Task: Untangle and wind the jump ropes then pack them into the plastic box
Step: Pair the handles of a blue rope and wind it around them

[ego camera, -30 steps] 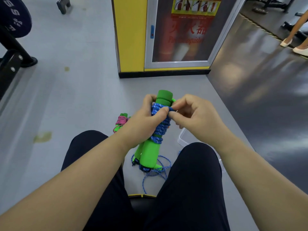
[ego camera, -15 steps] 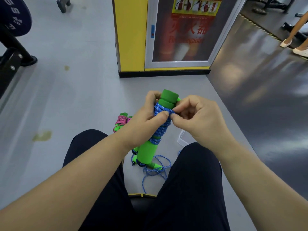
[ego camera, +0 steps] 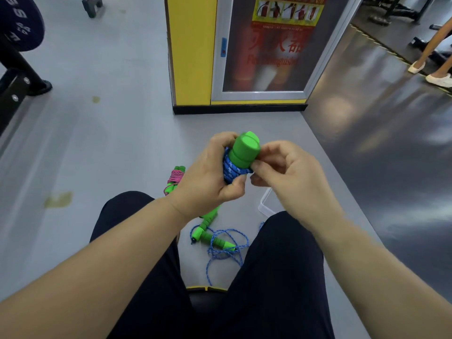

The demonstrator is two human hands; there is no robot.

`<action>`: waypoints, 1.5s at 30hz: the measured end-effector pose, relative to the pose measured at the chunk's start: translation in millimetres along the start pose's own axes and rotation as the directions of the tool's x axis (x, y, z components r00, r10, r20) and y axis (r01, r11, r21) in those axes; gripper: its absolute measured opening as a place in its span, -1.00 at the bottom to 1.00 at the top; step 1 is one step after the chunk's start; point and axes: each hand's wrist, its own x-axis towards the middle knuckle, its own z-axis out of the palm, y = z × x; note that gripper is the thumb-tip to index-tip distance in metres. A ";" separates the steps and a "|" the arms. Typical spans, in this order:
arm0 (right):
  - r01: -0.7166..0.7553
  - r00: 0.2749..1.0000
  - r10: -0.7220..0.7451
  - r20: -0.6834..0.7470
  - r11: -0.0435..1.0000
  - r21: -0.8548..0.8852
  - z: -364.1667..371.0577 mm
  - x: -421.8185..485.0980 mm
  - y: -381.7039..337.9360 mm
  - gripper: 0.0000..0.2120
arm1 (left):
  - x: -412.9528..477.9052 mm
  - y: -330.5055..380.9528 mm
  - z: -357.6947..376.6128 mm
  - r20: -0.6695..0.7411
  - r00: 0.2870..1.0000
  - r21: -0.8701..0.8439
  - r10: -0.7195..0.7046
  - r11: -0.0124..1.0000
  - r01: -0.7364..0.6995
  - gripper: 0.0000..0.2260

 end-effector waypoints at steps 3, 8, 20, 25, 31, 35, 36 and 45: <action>-0.120 0.983 0.120 0.140 0.993 -0.009 -10.6 9.1 -4.5 -0.89 | 4.3 -9.8 -1.8 0.052 0.993 0.153 0.107 0.982 -0.114 -0.62; -0.195 0.930 0.205 0.305 0.979 -0.062 -19.4 21.3 -7.4 -0.76 | 7.5 -11.8 -5.0 0.168 0.981 0.253 0.096 0.958 -0.137 -0.59; -0.153 0.987 0.121 0.110 0.922 0.356 1.0 7.2 19.5 -0.80 | -0.5 -1.3 0.3 0.135 0.919 -0.323 -0.370 0.861 0.393 -0.80; 0.329 0.938 -0.342 -0.060 0.930 -0.168 11.3 -2.5 18.4 -0.80 | -0.4 9.5 5.4 0.190 0.841 -0.637 -0.506 0.588 0.498 -0.80; 0.244 0.965 -0.256 -0.056 0.955 -0.171 4.2 0.4 9.8 -0.81 | 2.7 12.4 8.5 0.351 0.792 -0.782 -0.500 0.309 0.541 -0.60; 0.171 0.981 -0.177 -0.077 0.982 -0.080 0.3 0.9 9.5 -0.76 | -1.4 6.5 7.7 0.418 0.773 -0.732 -0.477 0.328 0.598 -0.58; 0.173 0.980 -0.179 -0.085 0.982 -0.074 0.1 0.7 9.6 -0.75 | -3.0 5.9 7.1 0.441 0.772 -0.721 -0.457 0.332 0.608 -0.57; 0.034 0.997 -0.026 0.072 0.993 -0.112 -9.9 2.3 5.4 -0.88 | -8.3 11.6 3.1 0.326 0.803 -0.602 -0.499 0.545 0.583 -0.70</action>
